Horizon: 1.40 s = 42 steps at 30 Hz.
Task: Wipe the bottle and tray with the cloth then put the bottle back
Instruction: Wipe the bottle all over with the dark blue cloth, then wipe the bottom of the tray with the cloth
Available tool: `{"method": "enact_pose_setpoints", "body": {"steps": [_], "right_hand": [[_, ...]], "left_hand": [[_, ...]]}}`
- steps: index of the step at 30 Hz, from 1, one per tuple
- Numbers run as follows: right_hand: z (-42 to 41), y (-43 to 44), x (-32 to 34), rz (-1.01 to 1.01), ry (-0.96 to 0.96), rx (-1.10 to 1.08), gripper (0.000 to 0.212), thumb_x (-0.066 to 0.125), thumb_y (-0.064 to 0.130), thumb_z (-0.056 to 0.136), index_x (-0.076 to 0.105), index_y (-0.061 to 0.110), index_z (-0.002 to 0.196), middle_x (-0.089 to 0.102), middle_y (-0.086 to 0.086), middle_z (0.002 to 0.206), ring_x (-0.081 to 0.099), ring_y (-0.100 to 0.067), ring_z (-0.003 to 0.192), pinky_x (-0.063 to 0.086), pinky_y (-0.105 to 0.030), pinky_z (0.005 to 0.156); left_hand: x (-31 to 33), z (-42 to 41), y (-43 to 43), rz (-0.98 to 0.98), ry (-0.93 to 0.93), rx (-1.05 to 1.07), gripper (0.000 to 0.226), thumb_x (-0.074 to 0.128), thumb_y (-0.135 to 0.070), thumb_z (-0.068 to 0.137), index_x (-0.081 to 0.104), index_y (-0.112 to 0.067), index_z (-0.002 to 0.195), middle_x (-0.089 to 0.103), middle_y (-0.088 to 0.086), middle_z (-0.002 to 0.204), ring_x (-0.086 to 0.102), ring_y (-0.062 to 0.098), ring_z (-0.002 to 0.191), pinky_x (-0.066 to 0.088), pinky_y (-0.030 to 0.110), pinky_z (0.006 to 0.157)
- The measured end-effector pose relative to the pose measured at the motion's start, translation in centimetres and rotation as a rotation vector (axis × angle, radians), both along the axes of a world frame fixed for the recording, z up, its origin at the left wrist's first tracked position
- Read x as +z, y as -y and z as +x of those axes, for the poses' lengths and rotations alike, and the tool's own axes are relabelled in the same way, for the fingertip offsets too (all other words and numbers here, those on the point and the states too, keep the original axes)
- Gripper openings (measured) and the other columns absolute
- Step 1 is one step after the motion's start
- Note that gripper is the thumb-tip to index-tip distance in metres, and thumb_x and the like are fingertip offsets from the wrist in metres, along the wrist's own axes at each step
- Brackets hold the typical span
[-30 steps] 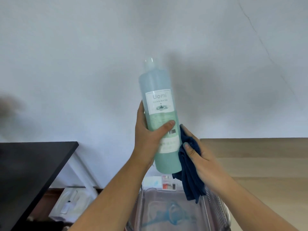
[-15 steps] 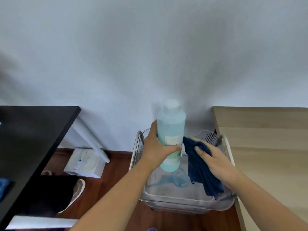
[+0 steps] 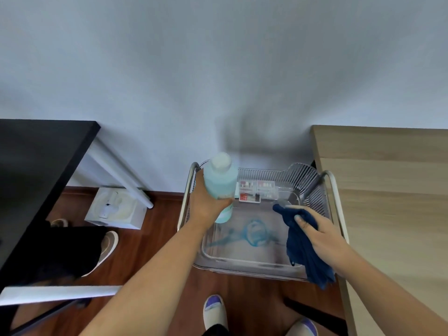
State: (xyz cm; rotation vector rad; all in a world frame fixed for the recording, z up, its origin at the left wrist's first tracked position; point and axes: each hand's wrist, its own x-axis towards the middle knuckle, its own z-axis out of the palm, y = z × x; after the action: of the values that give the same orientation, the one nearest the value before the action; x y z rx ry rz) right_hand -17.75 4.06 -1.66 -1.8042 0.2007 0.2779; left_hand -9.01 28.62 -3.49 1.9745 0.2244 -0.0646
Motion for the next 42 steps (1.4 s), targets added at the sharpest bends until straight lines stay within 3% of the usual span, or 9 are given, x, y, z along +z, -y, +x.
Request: {"method": "enact_pose_setpoints", "body": {"steps": [8,13,15,19,23,26,31,38,42], "right_hand": [[0.0,0.3,-0.5,-0.011,0.0,-0.039,0.031,0.048,0.012,0.097,0.065,0.038,0.104,0.071,0.014,0.099,0.065,0.004,0.093,0.046,-0.019,0.08],[0.4,0.5,-0.7,-0.082,0.014,-0.046,0.031,0.049,0.012,0.097,0.065,0.037,0.09,0.069,0.013,0.086,0.065,-0.001,0.083,0.046,-0.027,0.076],[0.4,0.6,-0.8,-0.097,0.019,-0.042,0.029,0.049,0.012,0.097,0.064,0.035,0.09,0.068,0.01,0.087,0.064,-0.008,0.085,0.046,-0.029,0.076],[0.9,0.7,-1.1,-0.159,0.027,-0.021,0.028,0.048,0.012,0.098,0.061,0.035,0.091,0.066,0.014,0.092,0.06,0.0,0.087,0.042,-0.019,0.072],[2.4,0.6,-2.7,-0.291,0.013,0.039,0.02,0.049,0.014,0.098,0.059,0.03,0.096,0.063,0.016,0.091,0.058,-0.004,0.086,0.038,-0.014,0.069],[3.8,-0.3,-4.9,-0.38,-0.065,0.039,0.015,0.051,0.018,0.097,0.061,0.022,0.108,0.066,-0.001,0.105,0.058,-0.018,0.097,0.038,-0.026,0.078],[3.9,-1.8,-8.1,-0.546,-0.263,0.189,0.05,0.059,0.029,0.092,0.043,0.023,0.139,0.052,-0.009,0.141,0.05,-0.029,0.126,0.04,-0.035,0.102],[2.8,-1.5,-10.1,-0.691,-0.184,0.211,0.054,0.059,0.023,0.09,0.042,0.022,0.142,0.034,-0.005,0.154,0.031,-0.025,0.14,0.024,-0.039,0.118],[2.5,-1.0,-11.6,-0.768,-0.266,0.27,0.058,0.055,0.022,0.092,0.034,0.023,0.146,0.028,-0.004,0.154,0.03,-0.026,0.139,0.026,-0.036,0.116]], "left_hand": [[0.2,-1.1,-0.1,-0.112,0.053,0.036,0.099,0.086,-0.007,0.06,0.027,-0.064,0.114,0.052,-0.007,0.128,0.052,0.018,0.119,0.045,0.041,0.102],[0.8,-1.6,-0.7,-0.135,0.066,-0.04,0.098,0.082,-0.013,0.061,0.026,-0.055,0.13,0.044,-0.01,0.141,0.044,0.019,0.131,0.038,0.049,0.109],[1.1,-1.4,-1.3,-0.103,0.084,-0.084,0.106,0.084,-0.009,0.064,0.022,-0.036,0.146,0.032,-0.004,0.154,0.034,0.019,0.14,0.034,0.049,0.113],[1.2,-1.3,-2.6,0.079,0.123,-0.134,0.106,0.081,-0.01,0.068,0.019,-0.026,0.151,0.037,-0.007,0.151,0.038,0.011,0.137,0.037,0.034,0.111],[1.3,-2.8,-4.2,0.099,0.226,0.023,0.094,0.082,-0.014,0.071,0.029,-0.035,0.146,0.051,-0.015,0.123,0.055,-0.003,0.107,0.047,0.013,0.084],[0.7,-3.1,-6.1,0.175,0.242,0.115,0.088,0.08,-0.022,0.073,0.03,-0.039,0.143,0.055,-0.011,0.118,0.059,0.006,0.102,0.049,0.025,0.08],[-0.6,-2.6,-7.5,0.233,0.125,0.068,0.081,0.076,-0.023,0.078,0.031,-0.029,0.144,0.051,0.001,0.131,0.052,0.016,0.117,0.044,0.039,0.1],[-1.2,0.0,-6.8,0.034,-0.187,-0.042,0.054,0.046,-0.039,0.098,0.03,-0.027,0.148,0.043,0.0,0.148,0.041,0.017,0.134,0.031,0.036,0.113],[-1.2,0.6,-5.9,-0.006,-0.145,-0.046,0.04,0.04,-0.037,0.1,0.042,-0.03,0.14,0.052,-0.013,0.129,0.046,0.013,0.126,0.032,0.026,0.098]]}}
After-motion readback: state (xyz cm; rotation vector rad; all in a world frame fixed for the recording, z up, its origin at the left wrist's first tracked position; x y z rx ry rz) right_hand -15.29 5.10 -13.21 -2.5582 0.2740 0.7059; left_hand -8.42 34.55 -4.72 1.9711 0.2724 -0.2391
